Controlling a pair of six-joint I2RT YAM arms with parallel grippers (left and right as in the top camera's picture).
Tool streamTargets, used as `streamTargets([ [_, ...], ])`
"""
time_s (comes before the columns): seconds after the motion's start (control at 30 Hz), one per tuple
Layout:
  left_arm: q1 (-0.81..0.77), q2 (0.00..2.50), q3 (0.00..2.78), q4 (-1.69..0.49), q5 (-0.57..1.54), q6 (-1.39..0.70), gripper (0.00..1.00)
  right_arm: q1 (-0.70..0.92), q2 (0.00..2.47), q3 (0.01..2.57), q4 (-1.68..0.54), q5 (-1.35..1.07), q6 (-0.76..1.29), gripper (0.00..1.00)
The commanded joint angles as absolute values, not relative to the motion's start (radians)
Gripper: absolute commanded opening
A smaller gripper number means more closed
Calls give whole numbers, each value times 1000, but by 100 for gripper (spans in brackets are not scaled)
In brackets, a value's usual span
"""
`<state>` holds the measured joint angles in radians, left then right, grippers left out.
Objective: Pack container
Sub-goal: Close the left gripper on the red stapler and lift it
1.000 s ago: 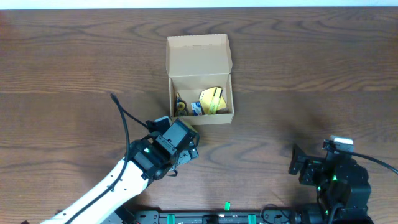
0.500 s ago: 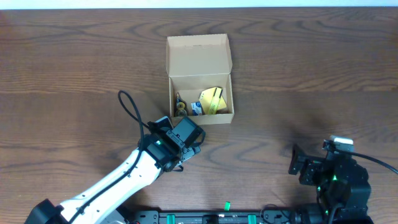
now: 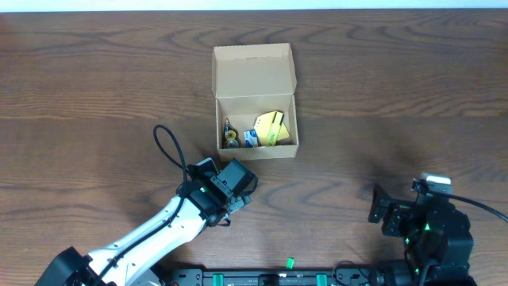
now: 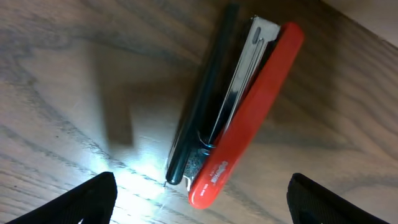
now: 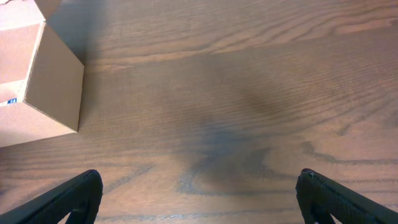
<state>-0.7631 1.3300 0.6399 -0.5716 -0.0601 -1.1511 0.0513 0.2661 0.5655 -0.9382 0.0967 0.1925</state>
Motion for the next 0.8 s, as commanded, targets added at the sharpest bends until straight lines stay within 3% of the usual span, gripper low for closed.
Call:
streamTargets([
  [0.0,-759,1337,638,-566,-85,-1132,89,43,261,566,-939,93,178,99],
  [0.77,-705,1354,556,-447,-58,-987,82,43,261,566,-939,93,178,99],
])
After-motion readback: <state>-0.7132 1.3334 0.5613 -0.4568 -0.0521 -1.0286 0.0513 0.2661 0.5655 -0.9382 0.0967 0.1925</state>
